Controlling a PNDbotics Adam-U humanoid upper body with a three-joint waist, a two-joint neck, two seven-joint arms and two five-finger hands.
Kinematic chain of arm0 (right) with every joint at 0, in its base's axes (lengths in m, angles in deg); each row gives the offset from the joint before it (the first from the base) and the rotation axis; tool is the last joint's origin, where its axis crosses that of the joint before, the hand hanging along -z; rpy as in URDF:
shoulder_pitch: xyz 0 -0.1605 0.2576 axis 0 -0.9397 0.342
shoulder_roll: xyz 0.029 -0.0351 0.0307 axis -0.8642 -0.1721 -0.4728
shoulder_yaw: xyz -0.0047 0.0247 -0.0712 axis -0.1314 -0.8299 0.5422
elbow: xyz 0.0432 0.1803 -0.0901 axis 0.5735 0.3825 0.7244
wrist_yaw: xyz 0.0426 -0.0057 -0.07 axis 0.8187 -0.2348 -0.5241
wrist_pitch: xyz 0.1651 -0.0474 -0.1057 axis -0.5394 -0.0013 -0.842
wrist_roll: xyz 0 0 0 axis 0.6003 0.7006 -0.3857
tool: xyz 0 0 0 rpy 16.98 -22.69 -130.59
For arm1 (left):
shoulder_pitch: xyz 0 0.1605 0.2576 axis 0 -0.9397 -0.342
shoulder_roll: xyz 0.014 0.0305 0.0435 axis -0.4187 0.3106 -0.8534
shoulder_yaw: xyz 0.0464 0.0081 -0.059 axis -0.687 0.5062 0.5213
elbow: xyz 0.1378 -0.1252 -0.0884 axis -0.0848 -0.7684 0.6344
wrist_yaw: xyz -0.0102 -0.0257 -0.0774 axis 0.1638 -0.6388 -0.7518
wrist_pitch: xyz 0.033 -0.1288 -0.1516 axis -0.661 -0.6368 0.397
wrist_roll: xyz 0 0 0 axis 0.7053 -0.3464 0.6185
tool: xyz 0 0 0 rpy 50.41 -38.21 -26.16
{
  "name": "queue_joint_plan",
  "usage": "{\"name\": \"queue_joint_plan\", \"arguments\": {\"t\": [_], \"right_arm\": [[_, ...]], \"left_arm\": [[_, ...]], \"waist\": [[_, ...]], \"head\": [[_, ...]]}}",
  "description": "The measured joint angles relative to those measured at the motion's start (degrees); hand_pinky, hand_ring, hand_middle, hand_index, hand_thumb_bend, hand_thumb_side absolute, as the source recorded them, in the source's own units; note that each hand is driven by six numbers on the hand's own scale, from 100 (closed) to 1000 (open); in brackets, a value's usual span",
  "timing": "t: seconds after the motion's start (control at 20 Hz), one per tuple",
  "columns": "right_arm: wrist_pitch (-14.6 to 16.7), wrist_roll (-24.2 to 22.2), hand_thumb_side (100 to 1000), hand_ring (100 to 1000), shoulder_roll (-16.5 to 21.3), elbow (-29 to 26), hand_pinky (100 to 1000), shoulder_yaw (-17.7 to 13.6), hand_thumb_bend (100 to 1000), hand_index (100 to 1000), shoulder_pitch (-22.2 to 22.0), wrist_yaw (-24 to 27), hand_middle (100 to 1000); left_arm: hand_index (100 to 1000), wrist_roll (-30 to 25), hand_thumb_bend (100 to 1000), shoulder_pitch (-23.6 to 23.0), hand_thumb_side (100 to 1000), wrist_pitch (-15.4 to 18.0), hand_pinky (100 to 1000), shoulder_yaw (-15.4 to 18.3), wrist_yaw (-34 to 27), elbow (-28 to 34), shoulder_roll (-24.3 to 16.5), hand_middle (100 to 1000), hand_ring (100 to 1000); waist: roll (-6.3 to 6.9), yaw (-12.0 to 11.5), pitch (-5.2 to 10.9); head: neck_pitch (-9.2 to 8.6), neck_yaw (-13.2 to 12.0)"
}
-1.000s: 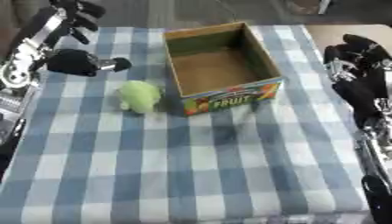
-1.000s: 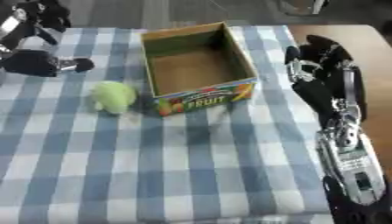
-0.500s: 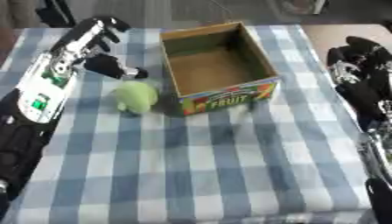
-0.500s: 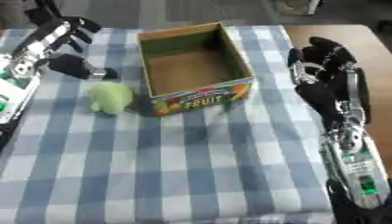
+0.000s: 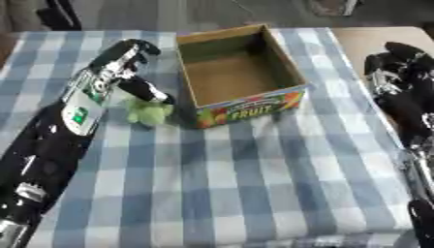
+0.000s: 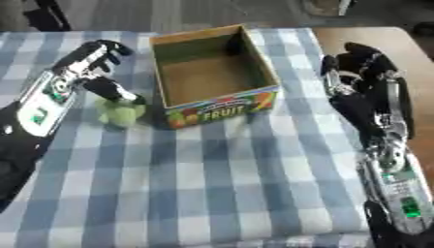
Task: Pick up objects on the table and place them in the box.
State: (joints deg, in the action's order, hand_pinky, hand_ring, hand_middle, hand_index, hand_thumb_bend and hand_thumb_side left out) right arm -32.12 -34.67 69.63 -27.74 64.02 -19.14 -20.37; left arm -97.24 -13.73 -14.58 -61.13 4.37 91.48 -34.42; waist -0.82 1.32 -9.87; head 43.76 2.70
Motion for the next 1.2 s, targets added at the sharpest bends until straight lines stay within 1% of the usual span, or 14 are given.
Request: {"name": "queue_joint_plan", "arguments": {"t": [0.45, 0.6, 0.7, 0.8, 0.9, 1.0, 1.1, 1.15, 1.2], "right_arm": [[0.0, 0.0, 254, 690, 0.0, 0.0, 629, 0.0, 284, 760, 0.0, 0.1, 624], [0.0, 0.0, 254, 689, 0.0, 0.0, 629, 0.0, 284, 760, 0.0, 0.1, 624], [0.0, 0.0, 254, 689, 0.0, 0.0, 629, 0.0, 284, 759, 0.0, 0.1, 624], [0.0, 0.0, 254, 689, 0.0, 0.0, 629, 0.0, 283, 759, 0.0, 0.1, 624], [0.0, 0.0, 254, 689, -0.2, 0.0, 629, 0.0, 283, 759, 0.0, 0.1, 624], [0.0, 0.0, 256, 689, -0.3, 0.0, 629, 0.0, 279, 759, 0.0, 0.1, 624], [0.0, 0.0, 253, 689, -0.4, 0.0, 629, 0.0, 282, 759, 0.0, 0.1, 624], [0.0, 0.0, 254, 689, -0.4, 0.0, 629, 0.0, 281, 759, 0.0, 0.1, 624], [0.0, 0.0, 253, 689, -0.4, 0.0, 629, 0.0, 281, 759, 0.0, 0.1, 624]], "left_arm": [[834, -6.4, 844, -0.4, 173, -0.5, 745, -0.2, 6.7, 1.3, -0.1, 799, 794], [830, -8.6, 847, -1.0, 165, -0.4, 723, -0.4, 8.0, 1.6, -0.4, 792, 788], [823, -9.6, 843, -1.5, 154, -0.5, 699, -0.5, 8.7, 1.8, -0.5, 762, 769], [808, -10.1, 834, -1.9, 128, -0.8, 654, -0.5, 9.6, 1.8, -0.5, 728, 725], [783, -10.2, 809, -2.2, 100, -0.9, 596, -0.6, 10.6, 1.7, -0.5, 681, 646], [754, -10.2, 750, -2.4, 100, -1.1, 524, -0.6, 11.2, 1.7, -0.5, 627, 576], [688, -10.1, 659, -2.6, 100, -1.3, 414, -0.8, 11.9, 1.8, -0.5, 539, 476], [665, -9.9, 628, -2.6, 100, -1.4, 376, -0.9, 12.3, 1.8, -0.5, 513, 441], [631, -9.7, 593, -2.7, 100, -1.5, 322, -0.9, 12.6, 1.8, -0.5, 479, 385]], "waist": [[0.02, -0.3, 0.00], [0.02, -0.3, 0.00], [0.01, -0.3, 0.01], [0.00, -0.4, 0.01], [-0.01, -0.4, 0.02], [-0.01, -0.4, 0.08], [-0.02, -0.4, 0.22], [-0.02, -0.4, 0.24], [-0.02, -0.4, 0.24]], "head": [[0.00, 0.0], [0.00, 0.1], [0.00, 0.2], [0.00, 0.2], [0.00, 0.2], [0.00, 0.2], [0.00, 0.3], [0.00, 0.3], [0.00, 0.3]]}}
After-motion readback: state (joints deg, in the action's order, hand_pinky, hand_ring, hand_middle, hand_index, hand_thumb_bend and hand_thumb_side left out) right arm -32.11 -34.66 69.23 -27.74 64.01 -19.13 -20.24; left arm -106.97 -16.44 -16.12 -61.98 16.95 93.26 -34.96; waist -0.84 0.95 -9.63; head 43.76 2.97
